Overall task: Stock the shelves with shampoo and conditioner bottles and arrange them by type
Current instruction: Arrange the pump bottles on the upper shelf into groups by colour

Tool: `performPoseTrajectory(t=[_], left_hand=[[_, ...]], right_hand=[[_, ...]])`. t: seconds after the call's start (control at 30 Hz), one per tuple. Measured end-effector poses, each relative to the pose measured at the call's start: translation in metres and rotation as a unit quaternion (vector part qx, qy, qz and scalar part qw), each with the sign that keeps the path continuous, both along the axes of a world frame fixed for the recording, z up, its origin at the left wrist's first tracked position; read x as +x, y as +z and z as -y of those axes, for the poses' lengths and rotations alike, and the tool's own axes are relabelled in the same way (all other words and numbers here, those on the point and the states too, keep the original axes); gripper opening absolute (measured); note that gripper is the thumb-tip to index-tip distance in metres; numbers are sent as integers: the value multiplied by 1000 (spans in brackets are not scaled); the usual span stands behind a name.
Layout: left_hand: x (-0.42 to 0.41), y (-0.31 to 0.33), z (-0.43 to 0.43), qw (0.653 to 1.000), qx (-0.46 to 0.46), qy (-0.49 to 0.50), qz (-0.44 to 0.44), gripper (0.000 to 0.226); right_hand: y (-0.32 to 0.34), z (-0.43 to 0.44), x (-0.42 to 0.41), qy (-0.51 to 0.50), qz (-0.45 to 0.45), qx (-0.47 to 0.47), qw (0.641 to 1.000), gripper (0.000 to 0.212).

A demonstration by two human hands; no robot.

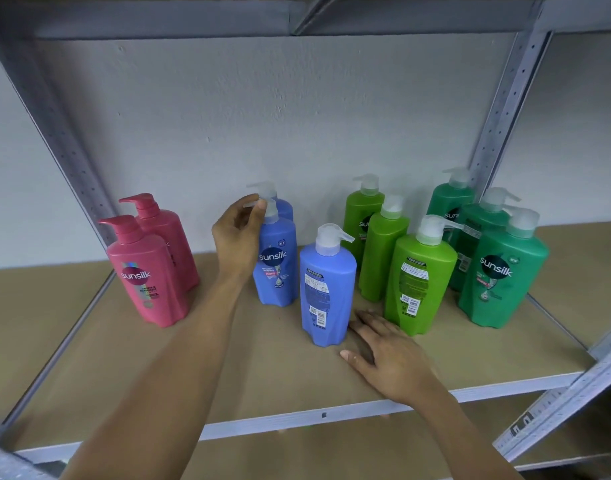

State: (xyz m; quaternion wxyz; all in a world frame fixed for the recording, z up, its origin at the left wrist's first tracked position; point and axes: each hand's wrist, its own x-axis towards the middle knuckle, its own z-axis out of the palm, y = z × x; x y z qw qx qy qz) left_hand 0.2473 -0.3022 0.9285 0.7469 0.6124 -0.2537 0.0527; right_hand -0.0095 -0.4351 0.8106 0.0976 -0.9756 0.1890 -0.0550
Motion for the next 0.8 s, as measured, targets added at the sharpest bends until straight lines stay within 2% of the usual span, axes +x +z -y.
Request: performPoseTrajectory(t=[0.07, 0.2, 0.4, 0.57, 0.67, 0.8], left_hand=[[1, -2, 1, 999, -13, -16, -26, 15], [2, -4, 0, 992, -58, -43, -99, 28], [1, -6, -1, 992, -61, -47, -104, 29], [-3, -29, -10, 994, -19, -52, -90, 26], [-10, -46, -20, 996, 33, -63, -56, 46], [-14, -79, -32, 986, 127, -85, -59, 57]], right_hand=[[0, 0, 0, 0, 0, 3, 1000, 69], [1, 1, 0, 0, -3, 2, 1000, 72], [0, 0, 0, 0, -2, 2, 1000, 73], [2, 0, 1, 3, 0, 7, 1000, 83], [1, 0, 0, 5, 1, 11, 1000, 86], [-1, 1, 1, 5, 2, 11, 1000, 90]])
